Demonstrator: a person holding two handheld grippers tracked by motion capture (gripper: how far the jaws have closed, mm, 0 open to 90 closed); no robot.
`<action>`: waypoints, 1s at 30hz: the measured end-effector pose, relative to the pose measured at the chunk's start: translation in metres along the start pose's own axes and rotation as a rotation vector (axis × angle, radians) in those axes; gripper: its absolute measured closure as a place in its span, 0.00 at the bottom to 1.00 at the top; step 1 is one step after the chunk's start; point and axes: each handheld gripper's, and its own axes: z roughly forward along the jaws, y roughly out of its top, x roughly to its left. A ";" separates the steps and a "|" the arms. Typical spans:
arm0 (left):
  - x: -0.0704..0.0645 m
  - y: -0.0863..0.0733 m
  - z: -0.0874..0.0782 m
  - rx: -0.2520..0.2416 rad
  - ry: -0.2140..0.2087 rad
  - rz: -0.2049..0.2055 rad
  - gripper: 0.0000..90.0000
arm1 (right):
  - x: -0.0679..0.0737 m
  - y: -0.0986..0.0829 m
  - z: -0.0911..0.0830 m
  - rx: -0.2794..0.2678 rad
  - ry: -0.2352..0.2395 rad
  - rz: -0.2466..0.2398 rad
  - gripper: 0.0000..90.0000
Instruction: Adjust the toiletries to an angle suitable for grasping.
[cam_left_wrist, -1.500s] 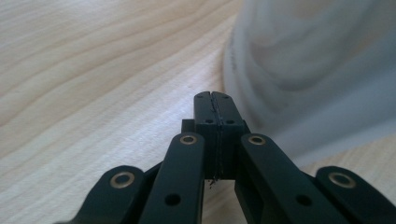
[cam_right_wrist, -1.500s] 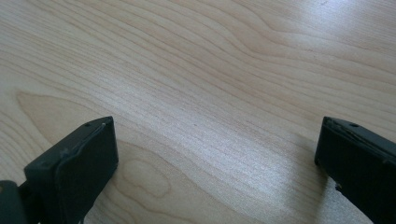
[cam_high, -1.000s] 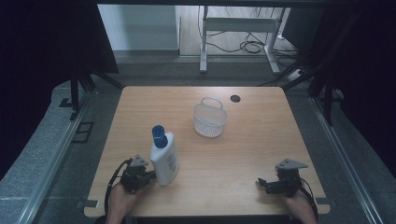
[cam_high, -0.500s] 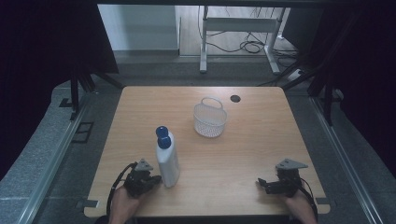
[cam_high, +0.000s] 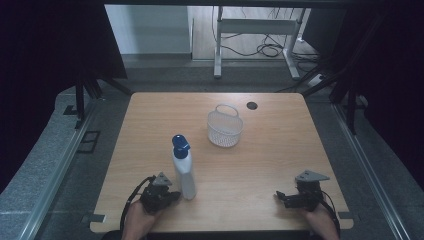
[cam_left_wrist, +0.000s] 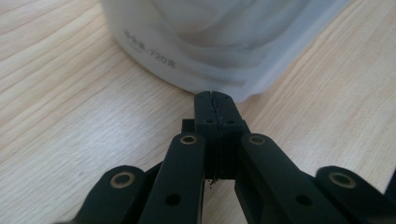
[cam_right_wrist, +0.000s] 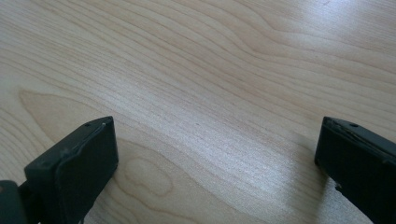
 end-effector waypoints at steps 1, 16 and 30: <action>-0.002 0.001 0.002 0.001 -0.007 0.012 0.99 | 0.000 0.000 0.000 0.000 0.000 0.000 0.00; -0.014 0.011 0.014 -0.015 -0.011 0.069 0.99 | 0.000 0.000 0.000 0.000 0.000 -0.001 0.00; -0.013 0.013 0.014 -0.029 0.013 0.068 0.99 | 0.000 0.000 0.000 0.000 -0.001 -0.002 0.00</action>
